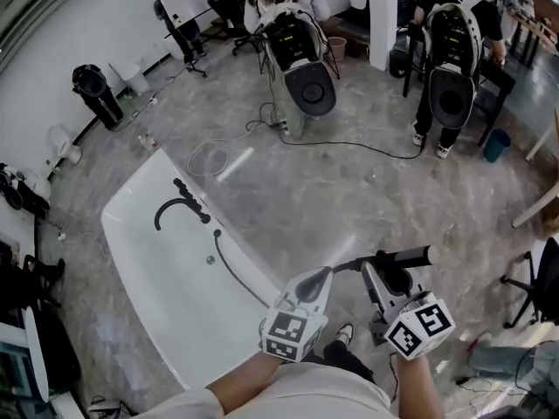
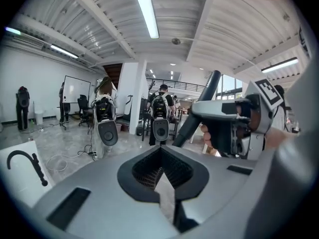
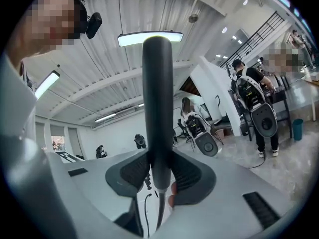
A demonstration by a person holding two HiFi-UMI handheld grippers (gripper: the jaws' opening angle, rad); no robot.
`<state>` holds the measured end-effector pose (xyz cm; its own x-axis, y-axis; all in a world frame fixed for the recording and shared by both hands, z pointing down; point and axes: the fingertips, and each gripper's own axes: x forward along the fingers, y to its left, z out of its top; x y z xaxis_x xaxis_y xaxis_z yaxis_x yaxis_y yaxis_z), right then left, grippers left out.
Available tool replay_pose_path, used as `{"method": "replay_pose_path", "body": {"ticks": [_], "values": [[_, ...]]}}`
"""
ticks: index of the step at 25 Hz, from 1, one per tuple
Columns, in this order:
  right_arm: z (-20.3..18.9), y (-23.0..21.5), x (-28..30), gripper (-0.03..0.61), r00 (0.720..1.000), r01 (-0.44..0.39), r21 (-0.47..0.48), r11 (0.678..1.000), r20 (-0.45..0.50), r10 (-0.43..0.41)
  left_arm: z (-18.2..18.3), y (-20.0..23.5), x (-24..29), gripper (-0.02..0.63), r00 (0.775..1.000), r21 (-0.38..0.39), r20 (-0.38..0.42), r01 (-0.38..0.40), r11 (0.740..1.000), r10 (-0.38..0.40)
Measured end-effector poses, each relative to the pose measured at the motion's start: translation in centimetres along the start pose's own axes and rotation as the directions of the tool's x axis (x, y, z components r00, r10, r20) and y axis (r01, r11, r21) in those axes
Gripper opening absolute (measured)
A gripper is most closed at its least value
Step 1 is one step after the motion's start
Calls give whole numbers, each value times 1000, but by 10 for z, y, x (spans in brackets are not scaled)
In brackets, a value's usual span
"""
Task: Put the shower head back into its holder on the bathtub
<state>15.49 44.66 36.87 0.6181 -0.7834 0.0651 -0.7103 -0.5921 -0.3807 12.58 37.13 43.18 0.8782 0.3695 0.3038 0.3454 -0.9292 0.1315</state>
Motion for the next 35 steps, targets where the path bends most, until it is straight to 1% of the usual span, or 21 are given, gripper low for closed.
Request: {"method": "replay_pose_path", "body": {"ticks": [4,7,11,17,24,27,31,33,35], "values": [[7,-16,17,143,998,-63,13,998,-7,63,2,7,17,5,998,7,-15,-58,998,58],[8,-22,34,143,994,-111,16,994,-16,111,4,19,26,5,994,-4,-11,-107,994,107],[7,-35,60,143,988,-152,18,988,-37,153,3,37,41,5,988,-19,-9,-153,988,153],[24,-39,125,143,971,-229,-2,973,-72,229,14,89,68,5,976,-52,5,-218,975,218],[44,-33,213,143,944,-312,9,950,-107,311,30,159,87,5,958,-99,13,-284,954,286],[47,-25,243,143,925,-362,18,932,-119,361,32,187,86,5,941,-123,12,-335,934,339],[51,-9,278,143,889,-436,41,899,-140,437,37,218,79,5,909,-148,7,-411,899,417],[54,-2,295,143,864,-478,52,877,-151,480,37,230,73,5,886,-163,-3,-457,874,463],[55,4,312,143,836,-520,66,852,-164,523,33,245,68,5,857,-189,-18,-509,840,516]]}}
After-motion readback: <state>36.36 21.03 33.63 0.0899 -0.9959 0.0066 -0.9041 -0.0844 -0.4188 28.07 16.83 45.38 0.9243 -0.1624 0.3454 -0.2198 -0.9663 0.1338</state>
